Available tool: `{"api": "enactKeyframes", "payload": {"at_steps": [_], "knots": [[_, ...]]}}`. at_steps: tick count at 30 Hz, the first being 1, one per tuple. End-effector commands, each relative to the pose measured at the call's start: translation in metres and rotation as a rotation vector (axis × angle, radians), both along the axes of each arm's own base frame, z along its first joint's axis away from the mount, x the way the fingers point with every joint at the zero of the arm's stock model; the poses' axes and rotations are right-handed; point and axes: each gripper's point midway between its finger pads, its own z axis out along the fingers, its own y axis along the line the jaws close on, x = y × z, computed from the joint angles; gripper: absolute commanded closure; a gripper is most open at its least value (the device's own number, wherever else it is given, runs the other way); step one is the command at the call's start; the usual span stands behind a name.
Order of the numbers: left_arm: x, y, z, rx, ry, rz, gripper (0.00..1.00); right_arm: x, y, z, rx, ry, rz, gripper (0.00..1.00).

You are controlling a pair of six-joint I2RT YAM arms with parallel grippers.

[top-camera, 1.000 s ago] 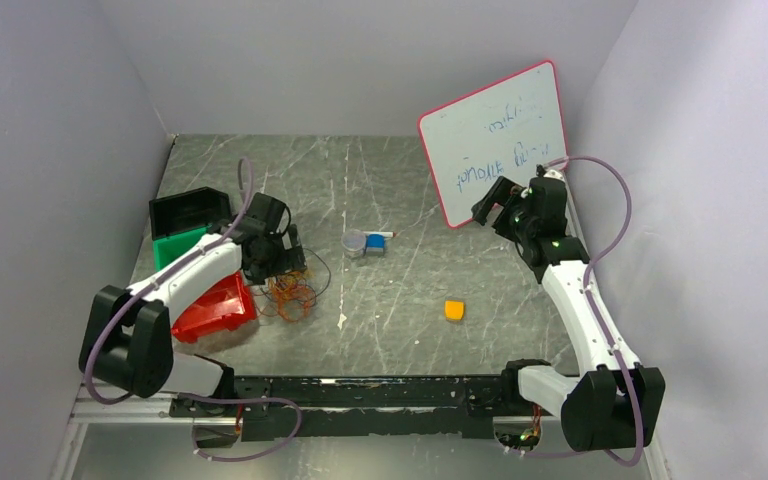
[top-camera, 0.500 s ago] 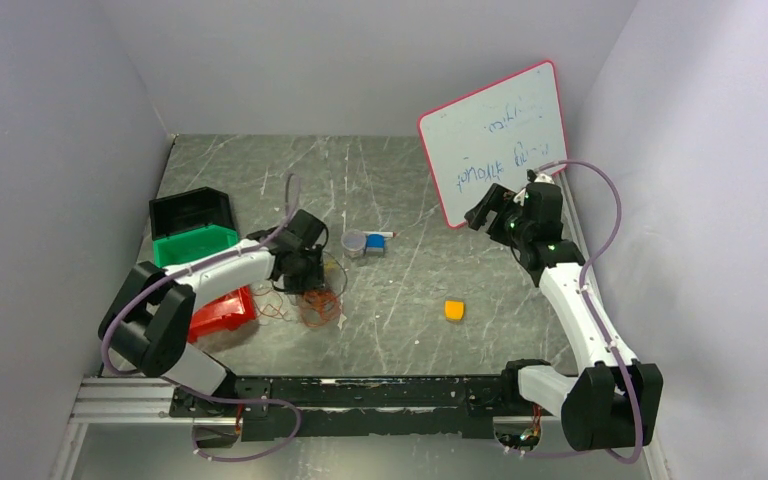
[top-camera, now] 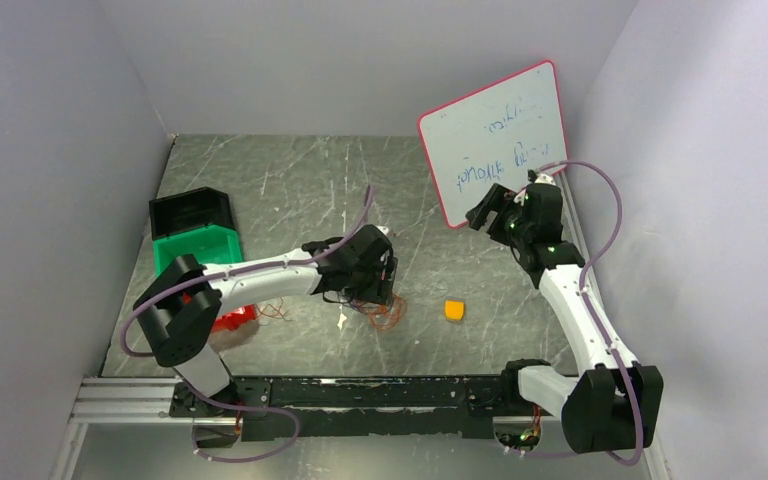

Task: Untangle the cables

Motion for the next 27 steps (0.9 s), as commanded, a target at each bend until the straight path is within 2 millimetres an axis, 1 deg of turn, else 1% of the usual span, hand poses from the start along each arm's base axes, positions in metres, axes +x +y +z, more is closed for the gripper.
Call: {"api": "enactKeyframes", "payload": {"at_steps": [1, 3, 5, 7, 10, 12, 14, 15, 17, 18, 22, 25, 27], "knots": [[0.012, 0.005, 0.03, -0.011, -0.066, 0.04, 0.25, -0.003, -0.002, 0.006, -0.013, -0.032, -0.004, 0.15], [0.015, 0.02, 0.045, 0.015, -0.115, 0.075, 0.15, -0.005, -0.001, 0.003, -0.011, -0.032, -0.002, 0.14], [0.019, 0.038, 0.062, 0.039, -0.163, 0.119, 0.11, -0.006, 0.0, 0.002, -0.009, -0.031, 0.0, 0.14], [0.023, 0.06, 0.076, 0.063, -0.199, 0.174, 0.1, -0.005, 0.0, 0.002, -0.008, -0.031, 0.002, 0.14], [0.024, 0.098, 0.089, 0.084, -0.207, 0.276, 0.12, -0.004, 0.0, 0.002, -0.009, -0.033, -0.001, 0.14], [0.023, 0.128, 0.087, 0.111, -0.189, 0.368, 0.14, -0.004, -0.001, 0.003, -0.009, -0.036, -0.005, 0.14], [0.02, 0.161, 0.078, 0.148, -0.151, 0.465, 0.16, -0.003, -0.001, 0.002, -0.004, -0.037, -0.009, 0.14], [0.022, 0.179, 0.072, 0.166, -0.128, 0.524, 0.18, -0.003, 0.0, 0.002, -0.001, -0.036, -0.009, 0.14], [0.021, 0.202, 0.061, 0.203, -0.094, 0.594, 0.2, -0.003, 0.002, 0.001, 0.005, -0.034, -0.004, 0.14], [0.021, 0.209, 0.057, 0.21, -0.087, 0.618, 0.2, -0.002, 0.003, 0.0, 0.008, -0.032, -0.003, 0.15], [0.025, 0.228, 0.044, 0.243, -0.07, 0.679, 0.19, -0.001, 0.005, -0.001, 0.01, -0.026, 0.006, 0.15], [0.035, 0.239, 0.042, 0.253, -0.077, 0.72, 0.15, -0.001, 0.003, -0.001, -0.001, -0.022, 0.004, 0.15], [0.046, 0.251, 0.046, 0.255, -0.092, 0.768, 0.12, -0.002, 0.001, -0.002, -0.011, -0.014, -0.003, 0.15]]}}
